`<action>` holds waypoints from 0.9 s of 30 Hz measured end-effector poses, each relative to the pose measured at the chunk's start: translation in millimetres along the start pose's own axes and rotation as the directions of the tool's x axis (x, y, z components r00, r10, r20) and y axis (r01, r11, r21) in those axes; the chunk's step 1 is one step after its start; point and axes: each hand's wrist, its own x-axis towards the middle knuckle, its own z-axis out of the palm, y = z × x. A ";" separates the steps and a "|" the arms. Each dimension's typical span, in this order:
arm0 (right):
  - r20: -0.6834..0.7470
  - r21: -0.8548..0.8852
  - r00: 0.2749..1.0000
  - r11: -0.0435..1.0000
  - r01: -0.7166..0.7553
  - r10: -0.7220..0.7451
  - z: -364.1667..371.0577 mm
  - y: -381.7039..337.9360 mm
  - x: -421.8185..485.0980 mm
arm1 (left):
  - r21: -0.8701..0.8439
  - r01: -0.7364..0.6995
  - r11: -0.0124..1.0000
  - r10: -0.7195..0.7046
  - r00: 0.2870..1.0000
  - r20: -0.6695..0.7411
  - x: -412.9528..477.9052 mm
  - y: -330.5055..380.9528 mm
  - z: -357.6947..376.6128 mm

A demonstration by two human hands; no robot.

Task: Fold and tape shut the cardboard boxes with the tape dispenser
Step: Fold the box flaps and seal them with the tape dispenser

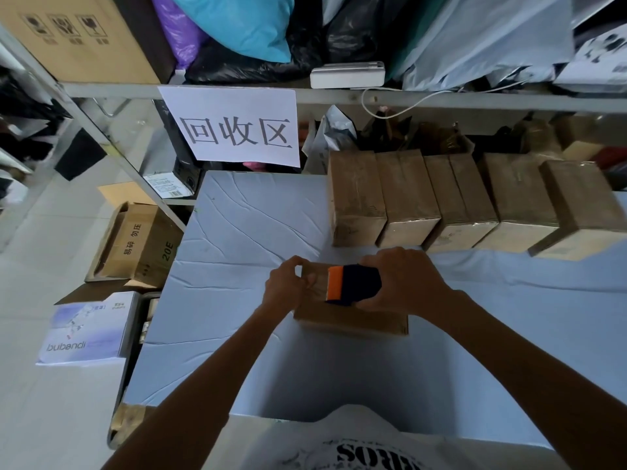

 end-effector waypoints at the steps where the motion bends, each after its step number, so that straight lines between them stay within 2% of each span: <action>1: 0.010 0.013 1.000 1.000 0.001 -0.001 -0.1 0.4 0.1 | -0.012 0.008 1.000 -0.008 1.000 0.004 -0.7 -0.1 -0.3; 12: 0.025 0.133 0.999 0.990 0.039 -0.043 -5.0 19.2 -16.1 | -0.084 0.028 0.996 -0.026 0.999 0.031 -2.1 7.0 -5.1; 20: 0.080 0.091 0.996 0.995 0.033 -0.040 -10.3 49.6 -31.1 | 0.018 -0.034 0.999 0.035 0.999 -0.024 1.6 2.9 -7.8; 23: 0.057 0.076 0.998 0.997 0.006 -0.010 -6.4 64.5 -42.7 | 0.026 -0.038 0.999 0.039 0.998 -0.041 2.9 0.6 -7.5; 27: 0.021 0.142 1.000 0.990 -0.007 0.004 4.5 72.2 -51.7 | 0.088 -0.090 0.992 0.097 0.992 -0.078 4.3 1.3 -5.0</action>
